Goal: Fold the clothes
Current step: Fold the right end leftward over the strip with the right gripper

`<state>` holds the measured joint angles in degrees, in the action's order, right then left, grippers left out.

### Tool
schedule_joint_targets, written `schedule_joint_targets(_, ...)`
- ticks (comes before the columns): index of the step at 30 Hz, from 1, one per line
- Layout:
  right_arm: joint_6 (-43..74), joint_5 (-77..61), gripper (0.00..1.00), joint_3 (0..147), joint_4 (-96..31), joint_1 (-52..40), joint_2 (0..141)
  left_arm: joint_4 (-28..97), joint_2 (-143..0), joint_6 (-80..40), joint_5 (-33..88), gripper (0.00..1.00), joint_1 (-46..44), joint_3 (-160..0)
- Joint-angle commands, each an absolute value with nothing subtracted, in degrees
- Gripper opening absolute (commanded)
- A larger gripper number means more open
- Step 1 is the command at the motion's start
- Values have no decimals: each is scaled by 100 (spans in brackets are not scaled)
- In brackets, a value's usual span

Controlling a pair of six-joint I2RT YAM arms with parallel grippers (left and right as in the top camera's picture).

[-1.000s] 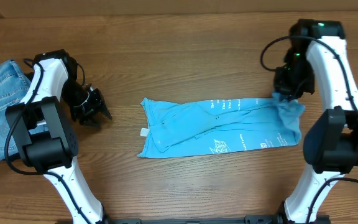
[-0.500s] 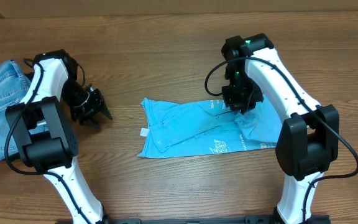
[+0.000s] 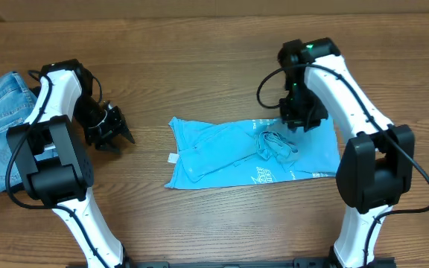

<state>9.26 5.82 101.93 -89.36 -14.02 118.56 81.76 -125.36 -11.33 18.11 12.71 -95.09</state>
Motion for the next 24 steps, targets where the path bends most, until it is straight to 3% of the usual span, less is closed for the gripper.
schedule_joint_targets(1,1052,628,29,10018,-8641,-1376,11712,8226,-12394,-919,1911,49,1243,-9616)
schedule_joint_targets(10,1011,237,28,8836,-7419,-1398,11714,8335,-12394,-875,1911,49,1234,-9616)
schedule_joint_targets(15,-45,-1940,28,8836,-6761,-1575,11714,8372,-12394,-873,1907,49,1234,-9616)
schedule_joint_targets(18,-51,-2438,29,8836,-6243,-1699,11714,8372,-12394,-873,1907,49,1232,-9616)
schedule_joint_targets(24,62,-1765,28,8982,-6722,-1551,11365,8370,-12394,-873,1890,49,1229,-9616)
